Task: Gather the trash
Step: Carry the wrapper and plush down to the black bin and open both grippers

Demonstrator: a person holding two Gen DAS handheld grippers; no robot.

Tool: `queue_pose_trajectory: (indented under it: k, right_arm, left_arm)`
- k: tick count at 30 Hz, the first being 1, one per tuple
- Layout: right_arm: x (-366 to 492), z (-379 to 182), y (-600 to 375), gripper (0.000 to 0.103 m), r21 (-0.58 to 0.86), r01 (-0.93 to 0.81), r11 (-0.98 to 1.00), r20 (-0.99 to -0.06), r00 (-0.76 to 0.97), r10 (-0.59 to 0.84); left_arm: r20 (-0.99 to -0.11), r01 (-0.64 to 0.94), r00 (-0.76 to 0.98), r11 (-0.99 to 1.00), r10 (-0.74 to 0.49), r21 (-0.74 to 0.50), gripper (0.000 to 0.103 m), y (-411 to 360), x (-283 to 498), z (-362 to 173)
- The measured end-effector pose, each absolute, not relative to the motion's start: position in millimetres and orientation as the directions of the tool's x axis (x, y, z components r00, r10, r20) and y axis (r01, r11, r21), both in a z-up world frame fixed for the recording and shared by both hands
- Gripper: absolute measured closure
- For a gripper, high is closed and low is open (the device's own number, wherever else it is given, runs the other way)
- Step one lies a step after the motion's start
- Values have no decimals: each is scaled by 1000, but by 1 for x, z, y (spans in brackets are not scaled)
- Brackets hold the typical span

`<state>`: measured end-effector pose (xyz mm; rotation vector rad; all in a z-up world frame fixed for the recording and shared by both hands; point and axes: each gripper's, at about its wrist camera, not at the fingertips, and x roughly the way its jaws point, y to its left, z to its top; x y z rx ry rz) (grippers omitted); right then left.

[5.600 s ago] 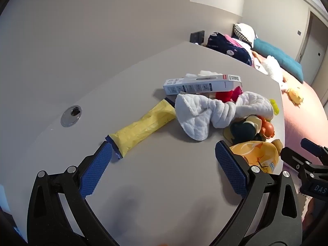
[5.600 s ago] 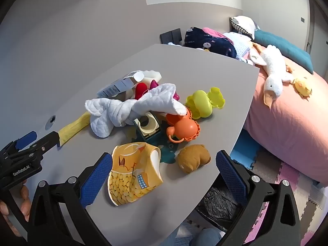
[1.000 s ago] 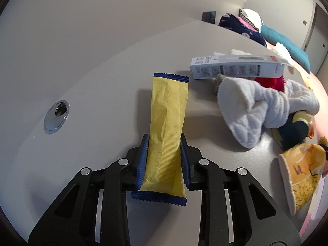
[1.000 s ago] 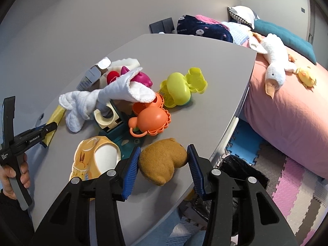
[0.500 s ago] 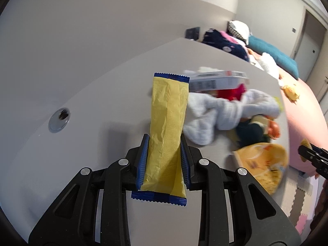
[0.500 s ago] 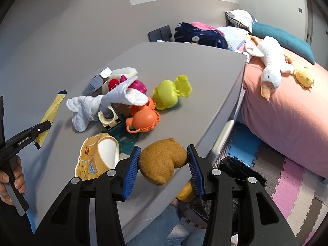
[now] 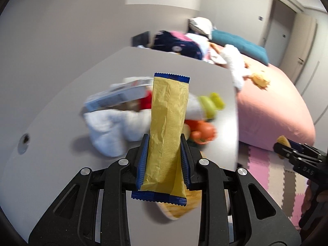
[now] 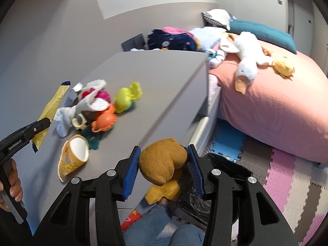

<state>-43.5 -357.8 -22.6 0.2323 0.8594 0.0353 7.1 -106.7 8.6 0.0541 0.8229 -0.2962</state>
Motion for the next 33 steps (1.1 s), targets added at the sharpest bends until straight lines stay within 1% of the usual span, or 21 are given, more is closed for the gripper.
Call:
queue_pose_trajectory:
  k: [8,15,21,25,26,27,28,29,30,33]
  right_arm:
    - [-58,-24,-403,55,208,158,965,-756,652,56]
    - [-71,-27,-442,55,202,253,946,-765,644,-9]
    - [-80,-33,-462,55,193,308,931,-777,628,-46]
    - [-85,-37,-474,55,193,346,918,-782,619,-69]
    - [-87,-37,-478,54,195,362,911,-783,617,-78]
    - [-88,-37,-482,50,200,376,905,-782,617,-83]
    - [-90,-38,-487,37,205,394,896,-784,615,-91]
    - [-91,-38,-490,31,205,406,891,-784,613,-99]
    - [-93,-37,-494,26,193,422,886,-783,611,-120]
    - [-97,-36,-498,26,175,447,877,-780,607,-153]
  left_arm:
    - [-730,415,597,907,-333,-74,75,-179,6,13]
    - [-761,533,516,843,-393,-73,75,-246,1,-5]
    - [-792,603,448,794,-415,-75,75,-285,-7,-24]
    - [-818,636,403,769,-410,-72,73,-301,-13,-37]
    - [-828,649,384,757,-408,-72,69,-306,-15,-42]
    - [-837,657,374,751,-401,-66,43,-310,-17,-46]
    - [-839,658,377,751,-394,-57,10,-311,-19,-47]
    - [-831,658,398,752,-389,-37,6,-314,-22,-49]
    - [-822,662,418,749,-388,-17,6,-316,-26,-49]
    - [-823,669,422,743,-380,0,6,-318,-30,-50]
